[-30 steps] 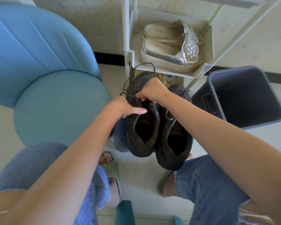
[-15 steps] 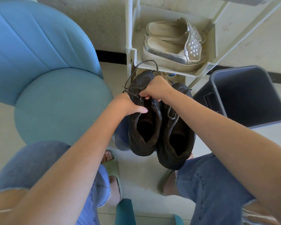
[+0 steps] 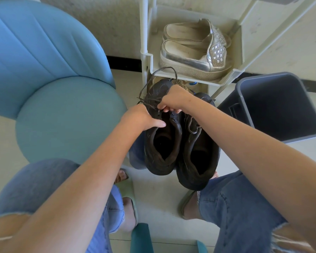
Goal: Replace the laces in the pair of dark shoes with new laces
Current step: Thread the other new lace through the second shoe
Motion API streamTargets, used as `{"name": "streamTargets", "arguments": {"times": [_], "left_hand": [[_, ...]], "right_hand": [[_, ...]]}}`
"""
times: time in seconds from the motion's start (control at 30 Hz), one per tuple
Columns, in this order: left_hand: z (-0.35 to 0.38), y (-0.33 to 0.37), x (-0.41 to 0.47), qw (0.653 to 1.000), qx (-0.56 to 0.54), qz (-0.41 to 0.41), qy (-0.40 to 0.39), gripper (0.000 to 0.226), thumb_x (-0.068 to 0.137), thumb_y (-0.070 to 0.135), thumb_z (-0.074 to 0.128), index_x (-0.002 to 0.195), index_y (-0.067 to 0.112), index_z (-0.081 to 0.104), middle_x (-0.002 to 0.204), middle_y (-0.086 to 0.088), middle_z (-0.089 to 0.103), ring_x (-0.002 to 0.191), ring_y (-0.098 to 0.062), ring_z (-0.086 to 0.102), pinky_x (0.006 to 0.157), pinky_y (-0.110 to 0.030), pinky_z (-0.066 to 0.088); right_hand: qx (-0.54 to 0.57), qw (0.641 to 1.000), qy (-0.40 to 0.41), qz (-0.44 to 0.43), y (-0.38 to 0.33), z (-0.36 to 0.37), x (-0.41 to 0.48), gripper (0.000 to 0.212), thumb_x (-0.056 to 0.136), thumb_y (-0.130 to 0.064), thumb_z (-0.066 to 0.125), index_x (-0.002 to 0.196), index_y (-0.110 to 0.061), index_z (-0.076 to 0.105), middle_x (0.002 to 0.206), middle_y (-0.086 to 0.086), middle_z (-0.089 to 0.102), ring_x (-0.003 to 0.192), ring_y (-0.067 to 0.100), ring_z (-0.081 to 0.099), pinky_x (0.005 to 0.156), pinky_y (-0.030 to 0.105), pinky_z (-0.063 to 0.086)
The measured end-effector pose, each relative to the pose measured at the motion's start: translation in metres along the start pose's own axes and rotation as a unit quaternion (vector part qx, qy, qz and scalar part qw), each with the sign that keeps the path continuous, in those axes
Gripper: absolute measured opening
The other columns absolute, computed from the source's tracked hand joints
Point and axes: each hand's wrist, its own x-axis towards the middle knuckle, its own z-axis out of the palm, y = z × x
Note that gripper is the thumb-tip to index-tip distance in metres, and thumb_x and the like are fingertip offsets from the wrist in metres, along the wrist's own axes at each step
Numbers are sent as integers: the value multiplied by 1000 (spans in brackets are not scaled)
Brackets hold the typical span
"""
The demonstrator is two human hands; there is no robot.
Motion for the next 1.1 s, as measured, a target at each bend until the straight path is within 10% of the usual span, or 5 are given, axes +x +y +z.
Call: {"name": "streamTargets", "arguments": {"times": [0.23,0.4,0.63,0.9,1.1], "left_hand": [[6,-2,-6,1000,10,-17,4,89,69,66,68,112,-10,55,89,-24,56,89,-30,58,53,-31,38],[10,-1,-4,999,21,-3,27,66,72,55,68,100,-4,60,92,-14,62,83,-30,61,52,-28,33],[16,1,-8,997,37,5,61,52,76,56,62,59,13,39,62,-1,44,65,-21,48,51,-26,32],[9,2,-12,999,-9,4,42,59,76,54,68,99,0,64,93,-13,64,93,-28,62,62,-27,38],[2,7,-17,997,-69,-5,-22,53,82,52,65,111,8,63,71,-3,58,59,-12,51,52,-21,35]], "right_hand": [[-83,996,19,6,-2,4,8,28,87,-12,63,60,-8,55,57,-2,61,48,10,50,57,23,44],[-146,988,54,-14,-4,11,7,16,81,-9,63,66,-8,58,82,6,72,86,22,67,84,36,54],[-184,977,105,-30,-9,19,1,21,84,-8,51,66,-12,41,62,8,59,73,26,63,64,29,50],[-4,999,-4,42,-3,10,5,18,89,-6,58,71,-4,55,43,3,61,31,11,49,36,13,38],[131,990,-15,39,9,5,5,19,83,-4,69,65,-4,62,61,8,62,40,10,49,37,16,39]]}}
